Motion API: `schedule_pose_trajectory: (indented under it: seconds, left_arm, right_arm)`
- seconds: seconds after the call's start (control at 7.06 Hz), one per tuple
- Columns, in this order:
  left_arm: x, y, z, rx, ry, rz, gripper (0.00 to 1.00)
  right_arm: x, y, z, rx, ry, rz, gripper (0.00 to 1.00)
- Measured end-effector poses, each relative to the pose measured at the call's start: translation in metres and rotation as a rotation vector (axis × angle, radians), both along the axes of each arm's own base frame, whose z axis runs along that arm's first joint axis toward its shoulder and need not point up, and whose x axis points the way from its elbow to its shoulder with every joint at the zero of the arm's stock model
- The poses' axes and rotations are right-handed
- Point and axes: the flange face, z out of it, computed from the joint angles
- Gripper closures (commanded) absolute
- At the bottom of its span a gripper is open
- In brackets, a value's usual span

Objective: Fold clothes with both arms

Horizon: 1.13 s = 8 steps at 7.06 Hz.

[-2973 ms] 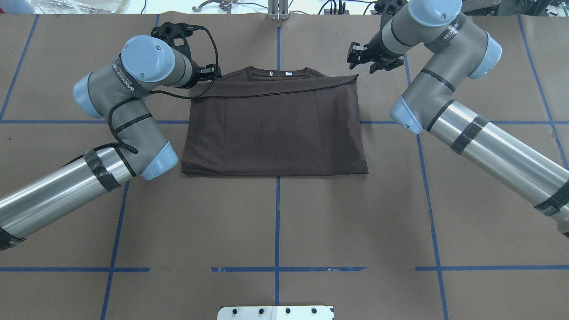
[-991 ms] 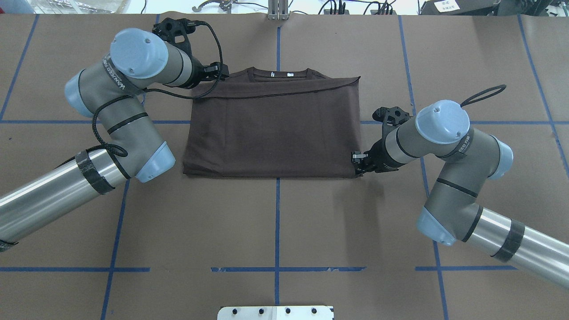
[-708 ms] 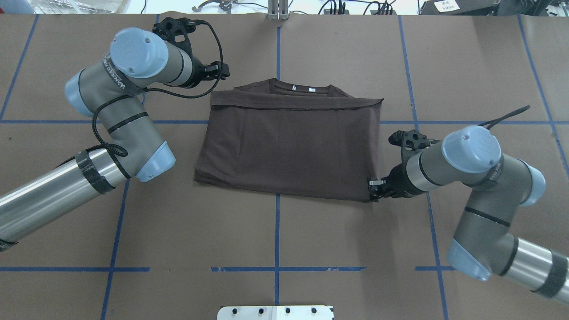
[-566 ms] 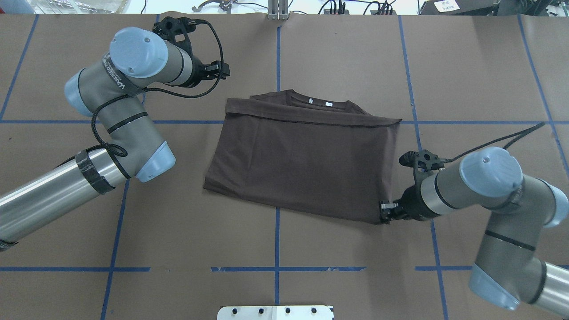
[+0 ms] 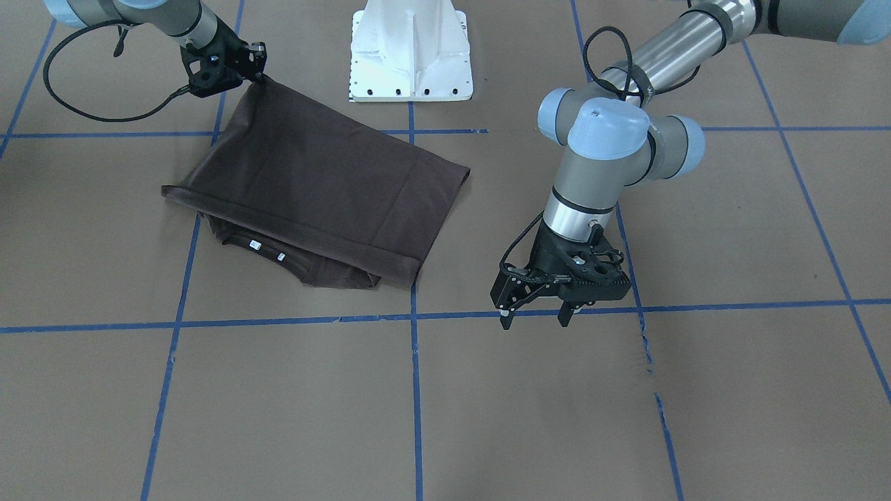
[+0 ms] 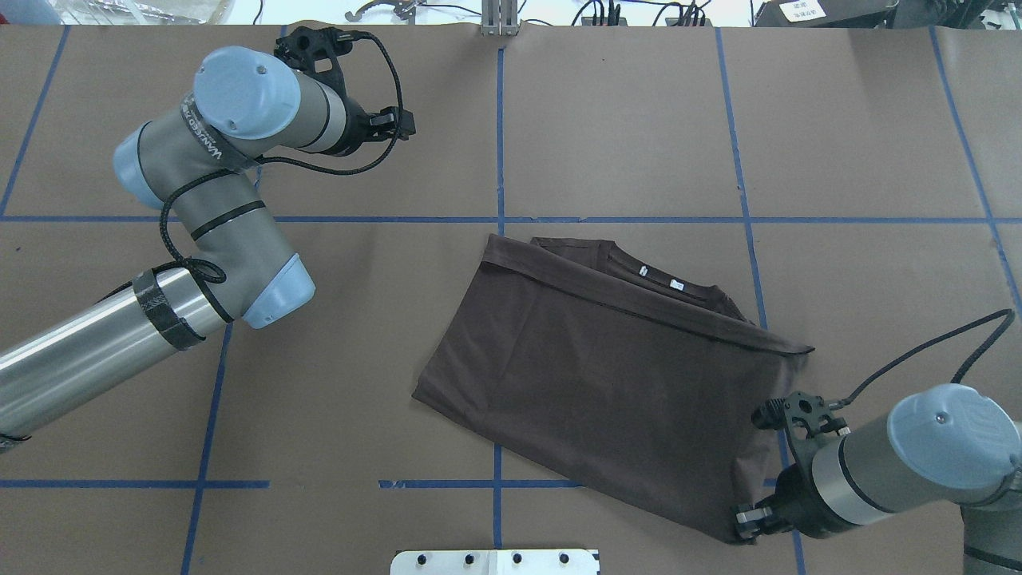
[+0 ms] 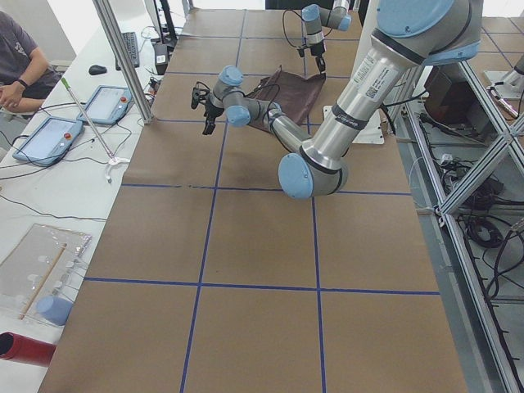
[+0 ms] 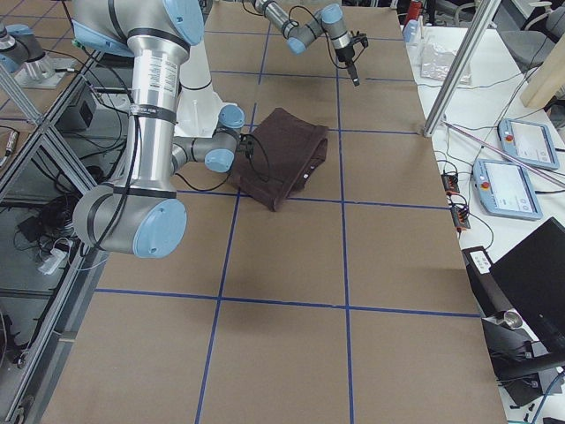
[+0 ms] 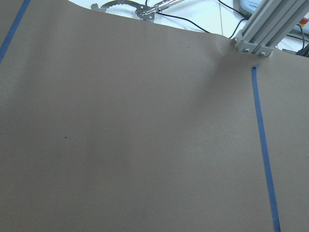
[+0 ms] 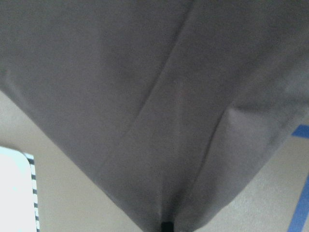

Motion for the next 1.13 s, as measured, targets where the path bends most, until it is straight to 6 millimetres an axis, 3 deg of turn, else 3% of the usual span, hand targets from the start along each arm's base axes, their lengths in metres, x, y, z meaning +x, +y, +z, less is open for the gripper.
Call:
schedule_pose_trajectory:
  seconds: [0.14, 0.28, 0.42, 0.57, 0.85, 0.99, 1.13]
  left_arm:
    - [0.003, 0.008, -0.003, -0.020, -0.003, 0.028, 0.00]
    - [0.007, 0.028, -0.001, -0.066, 0.011, 0.072, 0.00]
    - [0.016, 0.064, 0.004, -0.150, 0.050, 0.106, 0.00]
    - [0.038, 0.113, 0.003, -0.278, 0.090, 0.119, 0.00]
    - [0.094, 0.214, -0.009, -0.511, 0.149, 0.086, 0.01]
    - [0.112, 0.249, -0.008, -0.578, 0.153, 0.068, 0.03]
    - [0.122, 0.267, -0.006, -0.618, 0.146, 0.054, 0.08]
  right_arm:
    - [0.005, -0.010, -0.012, 0.007, -0.027, 0.028, 0.00]
    - [0.014, -0.038, -0.026, 0.018, -0.059, 0.099, 0.00]
    - [0.028, -0.070, -0.037, 0.028, -0.082, 0.181, 0.00]
    - [0.044, -0.103, -0.044, 0.039, -0.098, 0.264, 0.00]
    - [0.071, -0.148, -0.052, 0.056, -0.113, 0.376, 0.00]
    - [0.071, -0.162, -0.057, 0.063, -0.122, 0.401, 0.00]
    - [0.070, -0.173, -0.061, 0.068, -0.128, 0.417, 0.00]
